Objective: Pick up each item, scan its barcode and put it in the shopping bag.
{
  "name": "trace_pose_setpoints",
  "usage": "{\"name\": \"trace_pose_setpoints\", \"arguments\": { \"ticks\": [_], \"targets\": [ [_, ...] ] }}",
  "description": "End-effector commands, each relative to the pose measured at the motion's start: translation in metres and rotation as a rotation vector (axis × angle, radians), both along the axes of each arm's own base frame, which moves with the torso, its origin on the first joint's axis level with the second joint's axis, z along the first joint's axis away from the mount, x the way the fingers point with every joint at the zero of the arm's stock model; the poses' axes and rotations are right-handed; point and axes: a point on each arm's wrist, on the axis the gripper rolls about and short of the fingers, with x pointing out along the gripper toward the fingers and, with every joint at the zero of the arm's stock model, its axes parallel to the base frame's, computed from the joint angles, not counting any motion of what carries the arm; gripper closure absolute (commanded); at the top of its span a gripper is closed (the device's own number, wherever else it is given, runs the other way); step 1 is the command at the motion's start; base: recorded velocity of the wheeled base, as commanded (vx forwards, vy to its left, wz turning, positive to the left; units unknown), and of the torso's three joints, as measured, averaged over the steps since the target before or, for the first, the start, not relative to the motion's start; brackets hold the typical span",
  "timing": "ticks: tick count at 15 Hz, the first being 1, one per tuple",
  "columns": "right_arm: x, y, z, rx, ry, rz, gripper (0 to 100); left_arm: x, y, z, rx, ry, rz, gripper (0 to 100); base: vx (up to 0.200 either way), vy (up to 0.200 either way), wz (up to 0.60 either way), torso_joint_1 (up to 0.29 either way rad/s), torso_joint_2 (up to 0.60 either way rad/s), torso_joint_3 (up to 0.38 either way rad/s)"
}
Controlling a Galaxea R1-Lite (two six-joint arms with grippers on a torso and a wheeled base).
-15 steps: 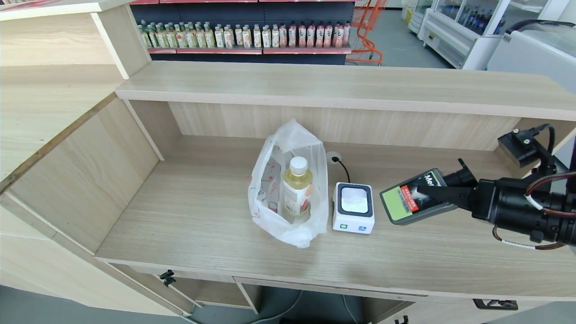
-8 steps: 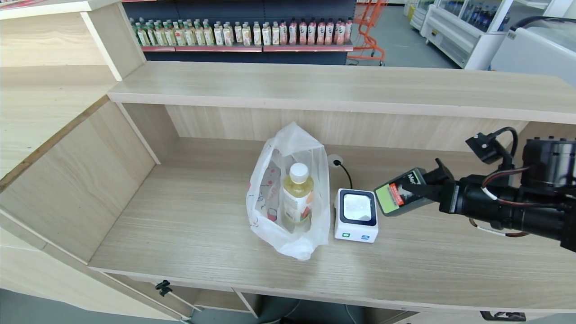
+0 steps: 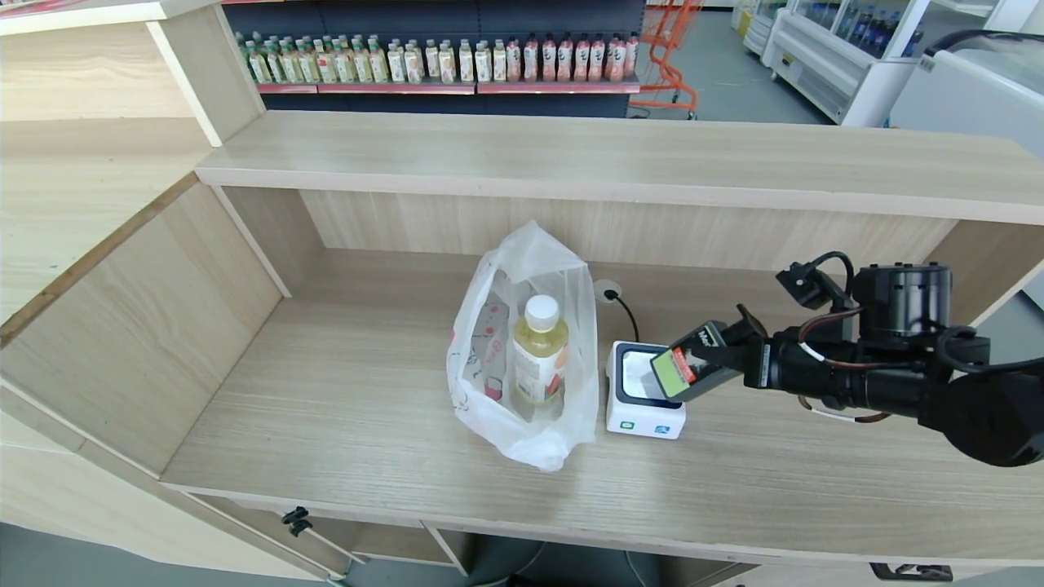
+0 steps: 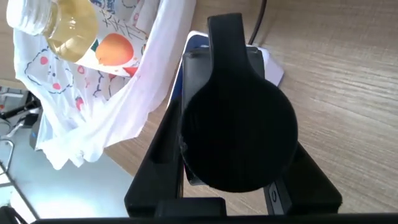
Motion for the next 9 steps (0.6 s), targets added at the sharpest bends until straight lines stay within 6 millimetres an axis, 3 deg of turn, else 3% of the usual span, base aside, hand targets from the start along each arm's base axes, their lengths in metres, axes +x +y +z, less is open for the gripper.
{"name": "trace_pose_setpoints", "arguments": {
  "ticks": [1, 9],
  "targets": [
    [0.006, 0.003, -0.006, 0.018, 0.021, 0.036, 100, 0.000, 0.000, 0.000, 0.000, 0.000, 0.000, 0, 0.000, 0.000, 0.00, 0.000, 0.00, 0.000],
    [0.016, 0.009, -0.017, 0.015, 0.047, 0.054, 100, 0.000, 0.000, 0.000, 0.000, 0.000, 0.000, 0, 0.000, 0.000, 0.00, 0.000, 0.00, 0.000]
  ]
}}
